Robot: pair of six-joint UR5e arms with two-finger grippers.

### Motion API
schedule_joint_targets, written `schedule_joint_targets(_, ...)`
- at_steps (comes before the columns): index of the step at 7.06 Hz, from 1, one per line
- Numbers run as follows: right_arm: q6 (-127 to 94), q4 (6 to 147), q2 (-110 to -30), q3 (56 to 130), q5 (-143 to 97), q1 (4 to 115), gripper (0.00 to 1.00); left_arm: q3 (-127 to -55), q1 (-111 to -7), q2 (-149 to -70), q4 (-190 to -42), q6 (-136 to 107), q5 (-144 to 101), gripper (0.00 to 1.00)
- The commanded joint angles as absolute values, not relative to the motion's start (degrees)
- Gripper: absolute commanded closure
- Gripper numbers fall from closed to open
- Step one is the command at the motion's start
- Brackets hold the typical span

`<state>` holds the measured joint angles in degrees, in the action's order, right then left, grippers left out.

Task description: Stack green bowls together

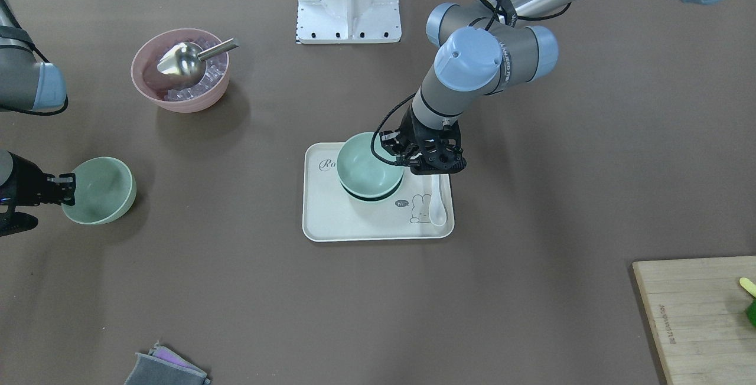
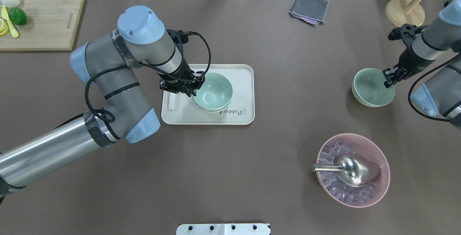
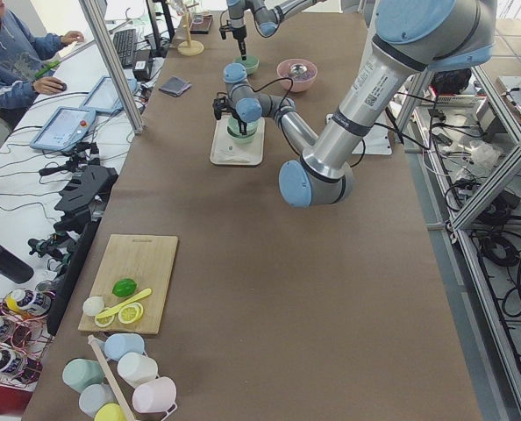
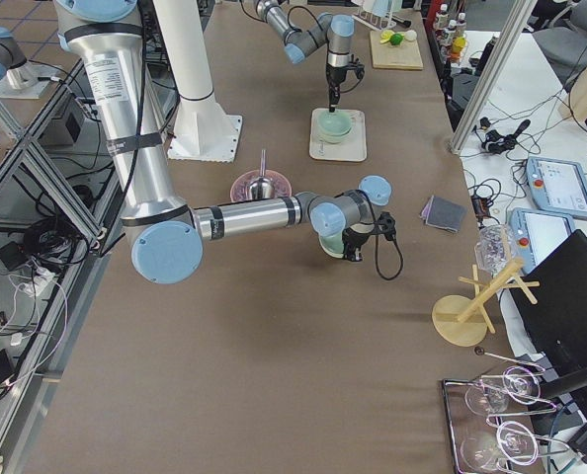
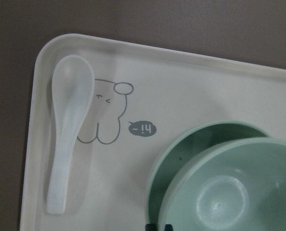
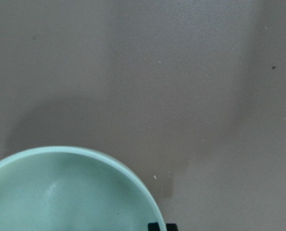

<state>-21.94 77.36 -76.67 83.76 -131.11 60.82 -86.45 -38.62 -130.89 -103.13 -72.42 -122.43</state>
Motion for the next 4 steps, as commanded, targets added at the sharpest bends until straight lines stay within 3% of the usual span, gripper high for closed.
schedule_joint_targets(1, -22.06, 77.34, -75.77, 83.76, -131.13, 60.82, 1.00, -83.87, -38.58, -130.87, -109.55, -72.51, -122.43, 0.03)
schedule_joint_targets(4, -28.17, 77.96, -69.46, 84.11, -131.22, 60.82, 1.00, -85.77, -44.62, -130.43, -110.22, -72.78, -127.23, 0.02)
